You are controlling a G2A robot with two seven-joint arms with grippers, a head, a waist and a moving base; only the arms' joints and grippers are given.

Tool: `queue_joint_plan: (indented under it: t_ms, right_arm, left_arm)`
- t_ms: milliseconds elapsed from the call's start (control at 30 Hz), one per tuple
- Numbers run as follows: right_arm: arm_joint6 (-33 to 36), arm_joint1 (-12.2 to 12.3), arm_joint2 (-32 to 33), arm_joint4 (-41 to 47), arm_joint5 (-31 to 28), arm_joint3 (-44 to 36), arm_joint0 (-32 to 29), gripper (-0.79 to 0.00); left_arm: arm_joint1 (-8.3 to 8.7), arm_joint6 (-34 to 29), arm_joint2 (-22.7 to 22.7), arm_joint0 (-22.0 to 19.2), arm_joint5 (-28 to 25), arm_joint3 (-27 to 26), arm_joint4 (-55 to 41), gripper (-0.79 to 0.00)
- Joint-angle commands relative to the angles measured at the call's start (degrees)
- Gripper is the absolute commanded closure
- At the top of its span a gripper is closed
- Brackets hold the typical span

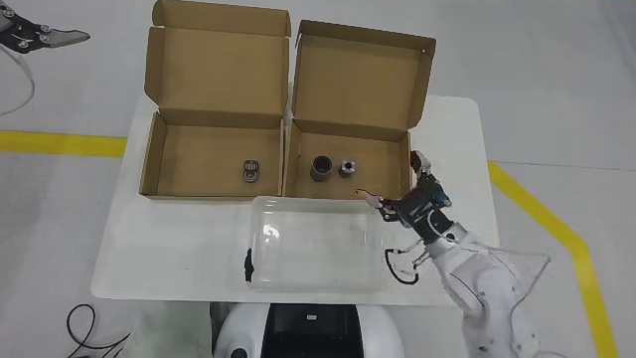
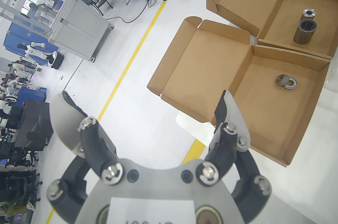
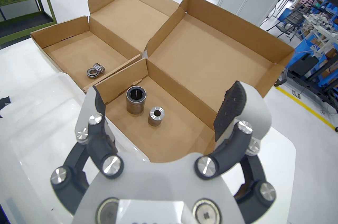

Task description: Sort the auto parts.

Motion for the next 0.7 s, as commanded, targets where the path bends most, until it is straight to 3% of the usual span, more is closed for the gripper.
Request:
queue_joint_plan:
  t_ms: [0,500,667]
  right_arm:
    - [-1.2,0.2,1.3,0.2,0.9,-1.2,-2.1,-0.785]
    - [-8.4,1.3,10.7,2.1,6.8,-12.4,-18.7,-0.785]
    - [-10.0,1.5,12.1,2.0,7.3,-15.0,-21.8,-0.785]
  left_arm:
    - [0.00,0.0,0.0,0.0,0.0,0.0,0.0,-0.785]
    - [0.00,0.0,0.0,0.0,0.0,0.0,0.0,-0.785]
    - [0.00,0.0,0.0,0.0,0.0,0.0,0.0,-0.785]
